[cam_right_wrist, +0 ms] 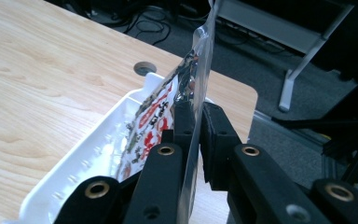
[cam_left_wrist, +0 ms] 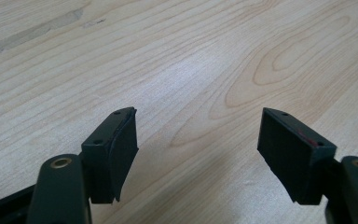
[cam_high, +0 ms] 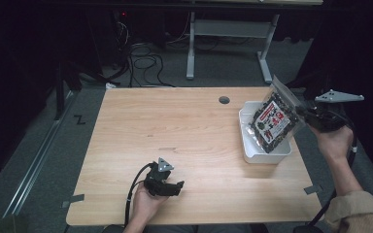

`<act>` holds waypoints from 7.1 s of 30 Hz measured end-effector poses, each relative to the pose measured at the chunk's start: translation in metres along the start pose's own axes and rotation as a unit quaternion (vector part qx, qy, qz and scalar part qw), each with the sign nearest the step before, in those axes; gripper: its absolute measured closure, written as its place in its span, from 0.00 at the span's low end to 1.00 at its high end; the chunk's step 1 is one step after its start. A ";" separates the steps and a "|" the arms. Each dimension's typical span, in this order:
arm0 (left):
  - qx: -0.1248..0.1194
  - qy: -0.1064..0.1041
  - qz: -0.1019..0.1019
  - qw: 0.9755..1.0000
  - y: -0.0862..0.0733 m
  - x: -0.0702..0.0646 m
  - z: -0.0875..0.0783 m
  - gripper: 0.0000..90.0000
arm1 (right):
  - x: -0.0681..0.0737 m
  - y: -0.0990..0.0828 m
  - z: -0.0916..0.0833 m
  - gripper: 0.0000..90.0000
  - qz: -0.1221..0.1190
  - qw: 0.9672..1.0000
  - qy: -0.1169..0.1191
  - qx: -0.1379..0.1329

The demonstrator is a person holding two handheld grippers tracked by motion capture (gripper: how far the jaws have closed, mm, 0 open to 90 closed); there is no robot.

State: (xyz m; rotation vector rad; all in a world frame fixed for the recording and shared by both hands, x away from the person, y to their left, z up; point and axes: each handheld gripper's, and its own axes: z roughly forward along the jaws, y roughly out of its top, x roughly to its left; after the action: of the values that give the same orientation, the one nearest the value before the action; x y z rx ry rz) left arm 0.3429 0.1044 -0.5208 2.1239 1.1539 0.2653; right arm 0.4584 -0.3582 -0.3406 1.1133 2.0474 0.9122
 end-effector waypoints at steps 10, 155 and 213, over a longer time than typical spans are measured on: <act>0.004 0.000 0.001 1.000 0.000 -0.001 0.002 0.32 | -0.012 -0.015 0.006 0.92 0.022 0.999 -0.016 0.017; -0.060 0.004 0.013 0.998 0.005 -0.013 -0.019 0.30 | 0.190 -0.072 0.019 0.47 -0.037 0.972 0.232 0.006; -0.031 0.010 -0.001 0.999 0.005 -0.005 -0.007 0.30 | 0.191 -0.102 0.074 0.49 -0.016 0.977 0.203 0.061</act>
State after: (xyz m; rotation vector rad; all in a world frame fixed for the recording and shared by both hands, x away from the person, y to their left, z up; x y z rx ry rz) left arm 0.3398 0.1019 -0.5118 2.0706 1.1448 0.3180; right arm 0.3864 -0.2127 -0.5018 1.0143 2.4733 1.0800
